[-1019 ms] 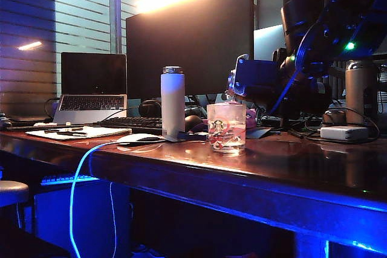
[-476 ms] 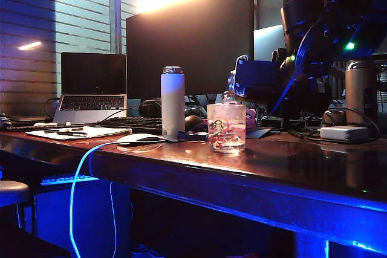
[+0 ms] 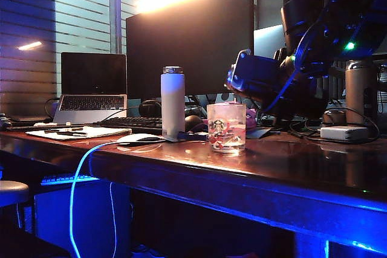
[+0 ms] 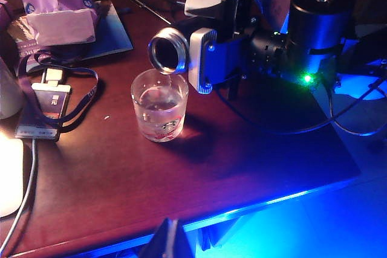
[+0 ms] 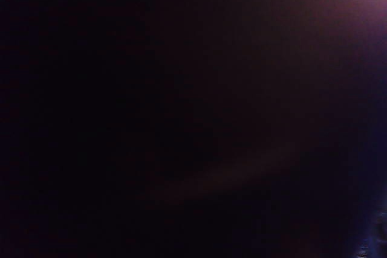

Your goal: Pick up the black thermos, pour a little water from inside into the glass cup, then place the black thermos back on the table.

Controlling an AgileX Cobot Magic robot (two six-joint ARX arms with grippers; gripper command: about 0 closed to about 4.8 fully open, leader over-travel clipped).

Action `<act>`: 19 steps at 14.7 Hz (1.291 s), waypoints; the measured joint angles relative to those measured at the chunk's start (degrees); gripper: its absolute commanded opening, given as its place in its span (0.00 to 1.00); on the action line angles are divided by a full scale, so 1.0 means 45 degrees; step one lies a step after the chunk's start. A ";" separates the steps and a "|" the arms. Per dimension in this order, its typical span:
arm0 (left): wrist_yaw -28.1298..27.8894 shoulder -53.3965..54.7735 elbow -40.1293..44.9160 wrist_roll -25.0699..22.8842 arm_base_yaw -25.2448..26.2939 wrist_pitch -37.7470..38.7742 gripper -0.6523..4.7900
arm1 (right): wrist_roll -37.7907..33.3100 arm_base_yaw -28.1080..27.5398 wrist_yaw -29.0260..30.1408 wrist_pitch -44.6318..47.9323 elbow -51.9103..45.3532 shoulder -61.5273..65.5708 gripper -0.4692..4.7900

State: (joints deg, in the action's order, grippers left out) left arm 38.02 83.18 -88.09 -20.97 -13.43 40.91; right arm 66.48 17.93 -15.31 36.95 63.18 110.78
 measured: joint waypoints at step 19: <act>0.0000 0.0000 0.0000 0.0000 0.0005 0.0000 0.11 | -1.2468 -0.1341 0.2642 0.1292 -0.2783 -0.1938 0.19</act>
State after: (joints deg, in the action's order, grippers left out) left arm 38.02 83.18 -88.09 -20.97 -13.41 40.91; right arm 10.37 11.90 -3.42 42.76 50.65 102.06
